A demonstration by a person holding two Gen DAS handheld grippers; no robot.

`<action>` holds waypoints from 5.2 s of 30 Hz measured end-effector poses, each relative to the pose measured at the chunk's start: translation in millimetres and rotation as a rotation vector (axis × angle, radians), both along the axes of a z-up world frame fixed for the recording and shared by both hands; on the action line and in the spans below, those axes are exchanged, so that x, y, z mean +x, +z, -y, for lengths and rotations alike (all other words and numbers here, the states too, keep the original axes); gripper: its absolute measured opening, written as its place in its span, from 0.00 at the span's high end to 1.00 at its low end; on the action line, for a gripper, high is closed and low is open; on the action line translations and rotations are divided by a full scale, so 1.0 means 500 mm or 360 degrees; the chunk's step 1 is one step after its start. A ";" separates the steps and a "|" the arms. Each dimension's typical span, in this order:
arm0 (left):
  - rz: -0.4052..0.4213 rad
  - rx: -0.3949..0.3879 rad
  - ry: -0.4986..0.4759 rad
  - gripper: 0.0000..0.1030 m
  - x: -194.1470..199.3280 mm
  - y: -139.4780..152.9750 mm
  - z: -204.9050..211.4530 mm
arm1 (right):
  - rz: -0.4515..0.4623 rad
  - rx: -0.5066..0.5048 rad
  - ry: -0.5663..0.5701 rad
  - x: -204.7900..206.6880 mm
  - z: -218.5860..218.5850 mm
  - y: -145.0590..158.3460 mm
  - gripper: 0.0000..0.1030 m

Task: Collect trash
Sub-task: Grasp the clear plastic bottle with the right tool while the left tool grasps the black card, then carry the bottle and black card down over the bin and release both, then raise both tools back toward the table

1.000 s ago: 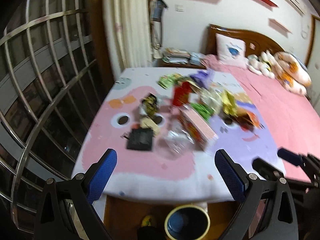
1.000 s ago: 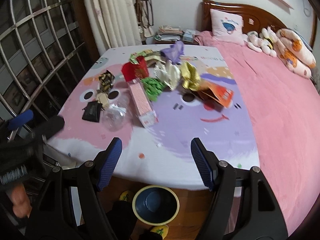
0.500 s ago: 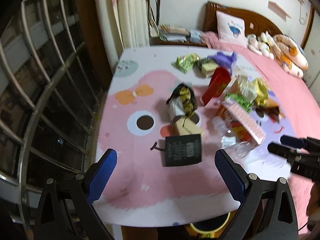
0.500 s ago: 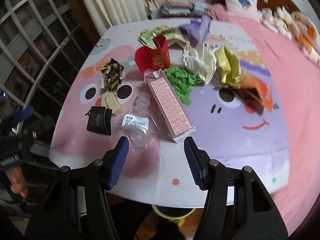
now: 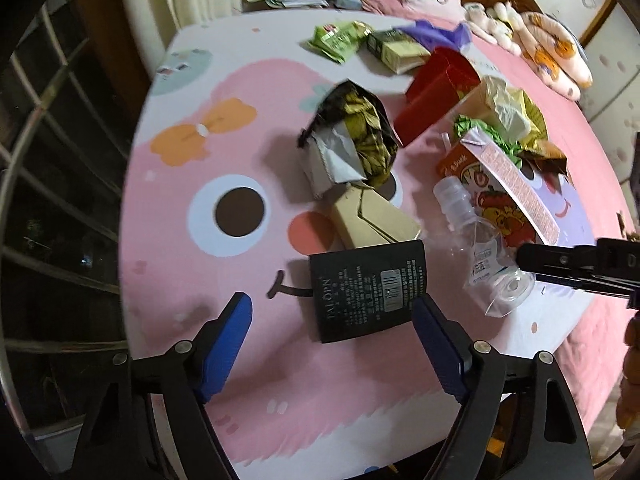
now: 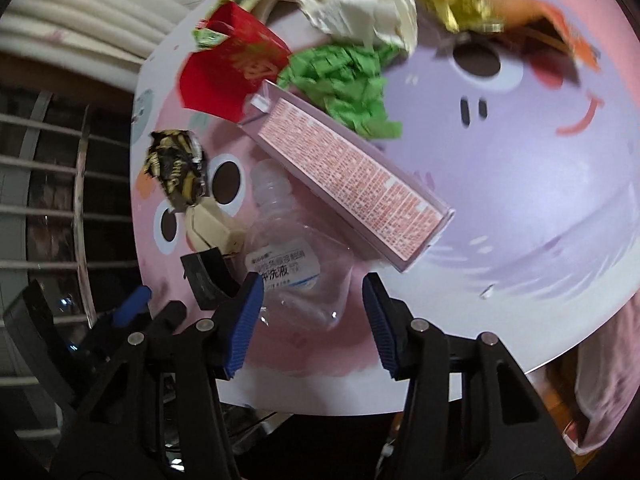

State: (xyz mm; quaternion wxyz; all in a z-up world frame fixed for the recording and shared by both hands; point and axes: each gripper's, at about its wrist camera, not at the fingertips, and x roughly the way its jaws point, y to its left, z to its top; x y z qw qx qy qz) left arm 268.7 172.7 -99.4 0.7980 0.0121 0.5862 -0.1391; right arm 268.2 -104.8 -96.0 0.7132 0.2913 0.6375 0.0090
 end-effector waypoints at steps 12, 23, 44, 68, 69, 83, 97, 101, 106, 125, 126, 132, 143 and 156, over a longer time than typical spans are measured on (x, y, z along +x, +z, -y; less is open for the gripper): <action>-0.0116 -0.0039 -0.0044 0.18 0.046 -0.044 0.025 | -0.0043 -0.0113 0.0131 0.025 -0.074 -0.067 0.55; -0.0195 -0.0035 -0.0099 0.18 0.055 -0.062 0.062 | 0.0122 -0.0223 0.0305 -0.011 -0.128 -0.027 0.77; -0.0212 0.0049 -0.0040 0.33 0.054 -0.090 0.084 | 0.0249 -0.0410 0.0249 -0.067 -0.057 0.073 0.77; 0.0150 -0.0012 0.0093 0.33 -0.192 0.085 0.139 | 0.0428 -0.0358 0.0553 -0.201 0.014 0.123 0.77; 0.0152 -0.0018 0.0119 0.33 -0.218 0.088 0.151 | 0.0436 -0.0345 0.0558 -0.215 0.026 0.124 0.77; 0.0088 -0.0011 0.0257 0.33 -0.470 -0.009 0.303 | 0.0204 -0.0138 0.0573 -0.416 0.198 -0.027 0.77; -0.0216 0.0101 0.0232 0.31 -0.528 -0.262 0.360 | -0.0198 -0.0056 0.0460 -0.551 0.227 -0.355 0.77; -0.0287 0.0119 0.0219 0.30 -0.524 -0.358 0.379 | -0.0300 -0.0071 0.0356 -0.561 0.238 -0.471 0.76; -0.0307 0.0149 0.0197 0.29 -0.511 -0.468 0.401 | -0.0369 -0.0101 0.0282 -0.562 0.241 -0.603 0.76; -0.0285 0.0132 0.0164 0.12 -0.487 -0.584 0.371 | -0.0236 -0.0149 0.0020 -0.570 0.236 -0.704 0.42; -0.0258 0.0127 0.0157 0.12 -0.487 -0.568 0.372 | -0.0227 -0.0156 0.0021 -0.573 0.234 -0.692 0.42; -0.0146 0.0113 0.0145 0.12 -0.495 -0.446 0.358 | -0.0134 -0.0197 0.0049 -0.591 0.221 -0.575 0.42; 0.0076 0.0056 0.0177 0.12 -0.539 -0.134 0.288 | 0.0097 -0.0215 0.0090 -0.607 0.201 -0.253 0.42; 0.0347 -0.0016 0.0173 0.12 -0.555 0.194 0.216 | 0.0411 -0.0288 0.0134 -0.630 0.173 0.074 0.42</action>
